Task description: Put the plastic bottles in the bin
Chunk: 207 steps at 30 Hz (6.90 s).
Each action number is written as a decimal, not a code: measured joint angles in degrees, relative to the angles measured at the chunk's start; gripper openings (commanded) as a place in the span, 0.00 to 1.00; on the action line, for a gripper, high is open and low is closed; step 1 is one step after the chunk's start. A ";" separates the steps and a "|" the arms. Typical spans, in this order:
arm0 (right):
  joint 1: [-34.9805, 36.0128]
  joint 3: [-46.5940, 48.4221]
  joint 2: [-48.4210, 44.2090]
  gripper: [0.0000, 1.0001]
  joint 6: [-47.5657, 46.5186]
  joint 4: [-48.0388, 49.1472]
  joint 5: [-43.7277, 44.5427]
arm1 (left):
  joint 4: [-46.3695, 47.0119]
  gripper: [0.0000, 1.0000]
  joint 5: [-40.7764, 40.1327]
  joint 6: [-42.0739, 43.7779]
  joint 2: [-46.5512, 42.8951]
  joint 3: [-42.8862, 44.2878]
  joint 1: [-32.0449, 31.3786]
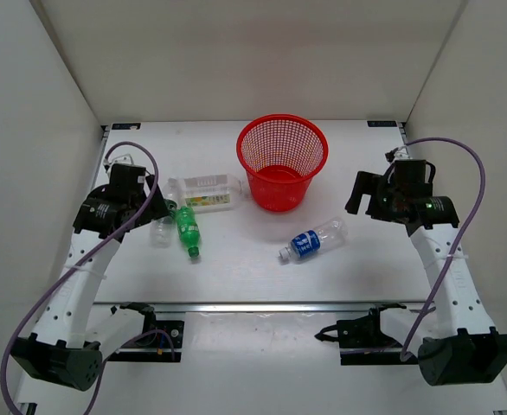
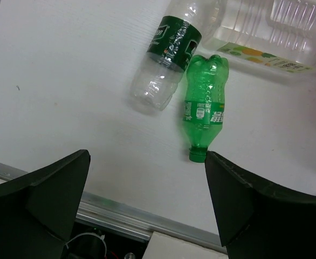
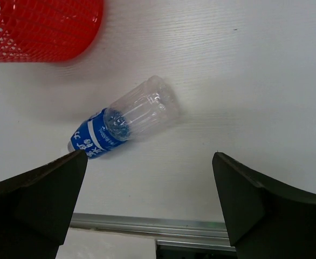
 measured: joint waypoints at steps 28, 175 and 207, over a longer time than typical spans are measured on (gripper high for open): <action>23.37 -18.12 4.52 0.99 39.56 10.62 17.46 | 2.19 0.98 3.91 6.95 1.66 -2.95 2.03; -3.15 -16.55 -10.25 0.99 3.19 28.15 -1.20 | 6.29 0.99 -6.58 3.56 31.71 25.07 19.67; -3.13 -18.34 -13.25 0.99 7.78 28.50 0.00 | 21.51 0.99 -0.81 13.29 48.81 12.94 42.93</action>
